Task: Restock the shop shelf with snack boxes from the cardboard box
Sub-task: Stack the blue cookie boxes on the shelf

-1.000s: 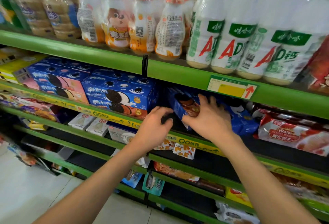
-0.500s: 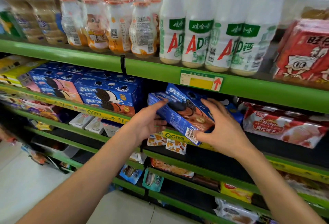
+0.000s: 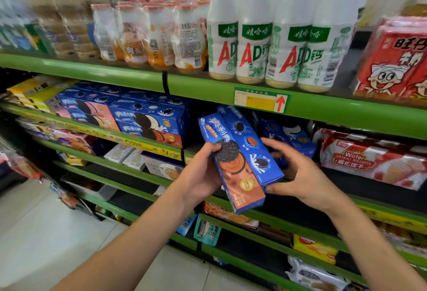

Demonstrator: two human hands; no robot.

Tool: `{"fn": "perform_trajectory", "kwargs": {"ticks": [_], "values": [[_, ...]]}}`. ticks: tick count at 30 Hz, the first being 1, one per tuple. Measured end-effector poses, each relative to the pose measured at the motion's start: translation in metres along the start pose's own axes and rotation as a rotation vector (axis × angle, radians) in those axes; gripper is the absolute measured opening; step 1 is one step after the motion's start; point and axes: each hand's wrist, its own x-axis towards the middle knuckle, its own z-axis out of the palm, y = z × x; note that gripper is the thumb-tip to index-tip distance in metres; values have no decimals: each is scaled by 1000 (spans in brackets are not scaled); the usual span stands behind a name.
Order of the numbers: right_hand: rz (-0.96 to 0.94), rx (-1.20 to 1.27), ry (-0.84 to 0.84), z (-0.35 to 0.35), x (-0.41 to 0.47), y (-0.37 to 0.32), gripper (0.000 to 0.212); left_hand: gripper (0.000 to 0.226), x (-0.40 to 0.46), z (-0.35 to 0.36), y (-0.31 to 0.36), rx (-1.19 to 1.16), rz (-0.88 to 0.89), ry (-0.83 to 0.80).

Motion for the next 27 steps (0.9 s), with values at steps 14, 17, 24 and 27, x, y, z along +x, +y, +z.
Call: {"fn": "perform_trajectory", "kwargs": {"ticks": [14, 17, 24, 27], "values": [[132, 525, 633, 9, 9, 11, 27, 30, -7, -17, -9, -111, 159, 33], [132, 816, 635, 2, 3, 10, 21, 29, -6, -26, -10, -100, 154, 49], [140, 893, 568, 8, 8, 18, 31, 32, -1, -24, -23, -232, 145, -1], [122, 879, 555, 6, 14, 18, 27, 30, -3, -21, -26, -225, 105, -60]]}}
